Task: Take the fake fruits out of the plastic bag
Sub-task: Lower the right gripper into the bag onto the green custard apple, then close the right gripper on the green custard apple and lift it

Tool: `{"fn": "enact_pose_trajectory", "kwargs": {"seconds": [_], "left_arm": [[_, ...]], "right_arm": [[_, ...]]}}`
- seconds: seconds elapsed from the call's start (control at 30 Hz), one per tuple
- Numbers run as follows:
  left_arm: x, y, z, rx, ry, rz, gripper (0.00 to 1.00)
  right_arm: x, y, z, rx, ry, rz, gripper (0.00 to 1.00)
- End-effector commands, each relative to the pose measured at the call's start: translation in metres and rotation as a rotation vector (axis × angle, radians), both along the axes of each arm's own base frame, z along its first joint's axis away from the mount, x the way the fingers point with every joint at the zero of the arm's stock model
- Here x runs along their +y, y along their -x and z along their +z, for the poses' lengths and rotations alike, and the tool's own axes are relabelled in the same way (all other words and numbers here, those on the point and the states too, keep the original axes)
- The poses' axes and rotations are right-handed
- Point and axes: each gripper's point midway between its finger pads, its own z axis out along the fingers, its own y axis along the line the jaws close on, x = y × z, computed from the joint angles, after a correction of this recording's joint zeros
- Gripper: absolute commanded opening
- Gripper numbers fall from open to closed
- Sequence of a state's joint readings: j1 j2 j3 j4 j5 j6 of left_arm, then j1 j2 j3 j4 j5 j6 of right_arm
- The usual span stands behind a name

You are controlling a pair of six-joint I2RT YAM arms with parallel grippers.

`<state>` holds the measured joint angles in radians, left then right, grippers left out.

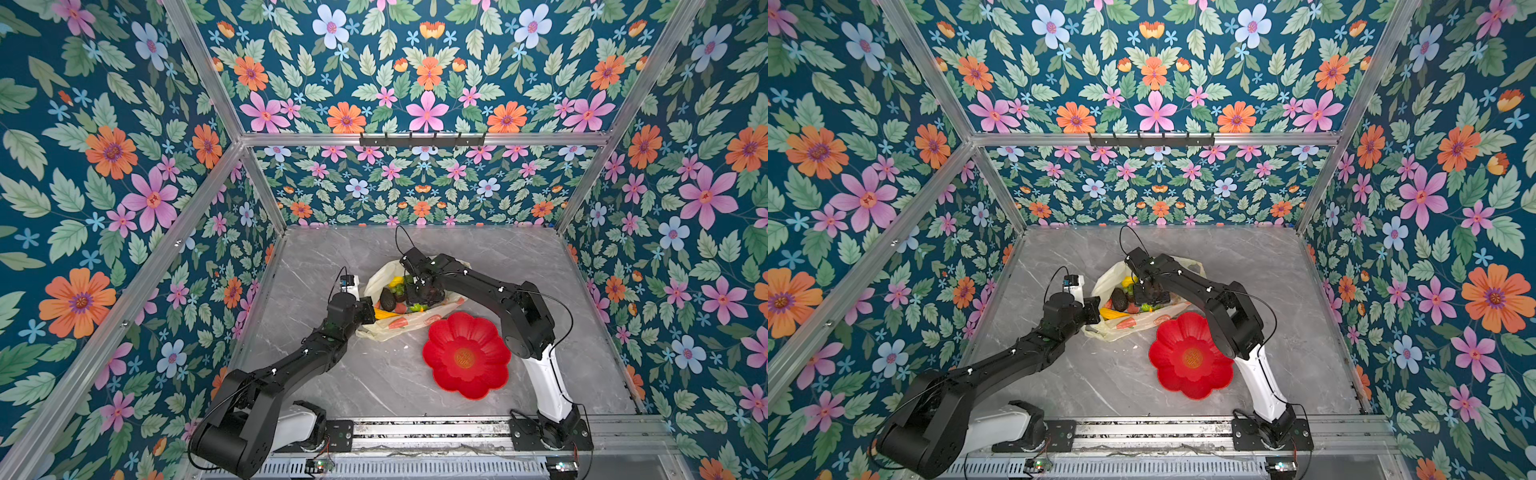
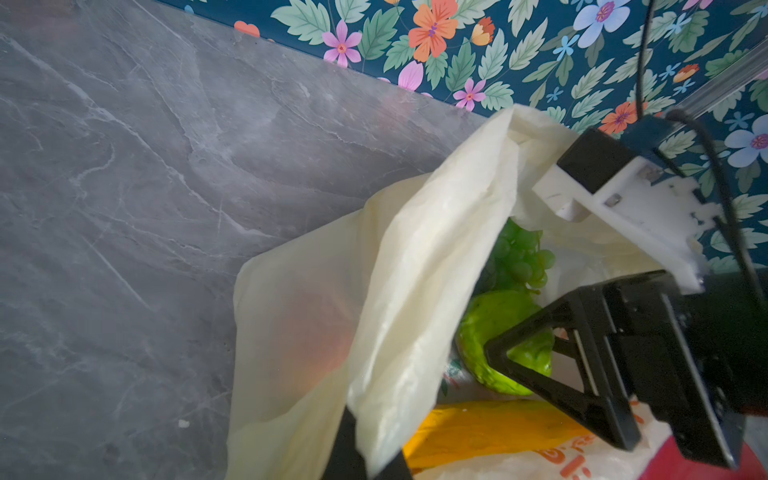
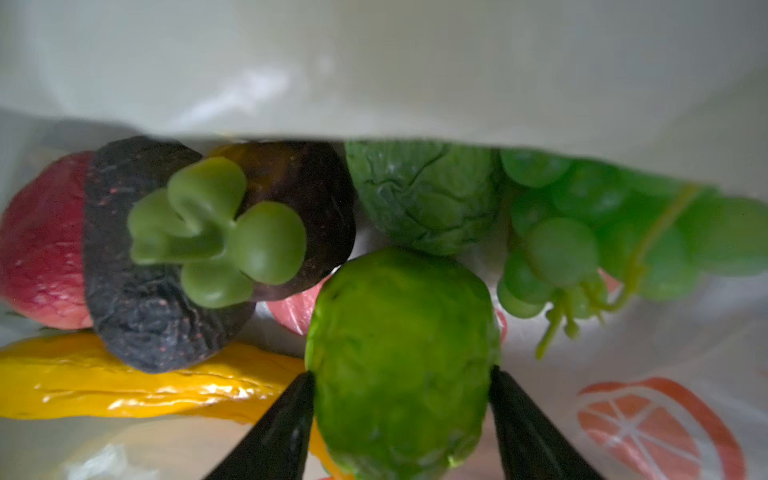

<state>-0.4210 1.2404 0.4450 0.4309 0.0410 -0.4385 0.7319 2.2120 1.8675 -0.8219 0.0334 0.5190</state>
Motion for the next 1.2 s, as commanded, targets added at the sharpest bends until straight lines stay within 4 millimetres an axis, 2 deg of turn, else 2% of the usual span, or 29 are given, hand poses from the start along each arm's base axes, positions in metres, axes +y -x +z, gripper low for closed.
{"fn": "enact_pose_trajectory", "kwargs": {"seconds": [0.0,0.2,0.53,0.87,1.17], "left_arm": [[0.000,-0.001,0.003,-0.011,-0.007,0.001,0.00],[0.000,-0.001,0.002,-0.011,-0.008,0.002,0.00],[0.001,-0.001,0.002,-0.010,-0.008,0.003,0.00],[0.001,-0.001,0.003,-0.013,-0.009,0.004,0.00],[0.002,0.000,0.004,-0.014,-0.011,0.005,0.00]], "right_arm": [[-0.003,0.001,-0.004,0.014,0.024,0.000,0.67],[-0.003,-0.003,0.001,-0.004,0.016,-0.005,0.62],[-0.003,-0.007,0.031,-0.067,-0.107,-0.029,0.60],[-0.005,-0.009,0.032,-0.068,-0.144,-0.045,0.58],[-0.011,-0.012,0.001,-0.036,-0.060,-0.044,0.58]]}}
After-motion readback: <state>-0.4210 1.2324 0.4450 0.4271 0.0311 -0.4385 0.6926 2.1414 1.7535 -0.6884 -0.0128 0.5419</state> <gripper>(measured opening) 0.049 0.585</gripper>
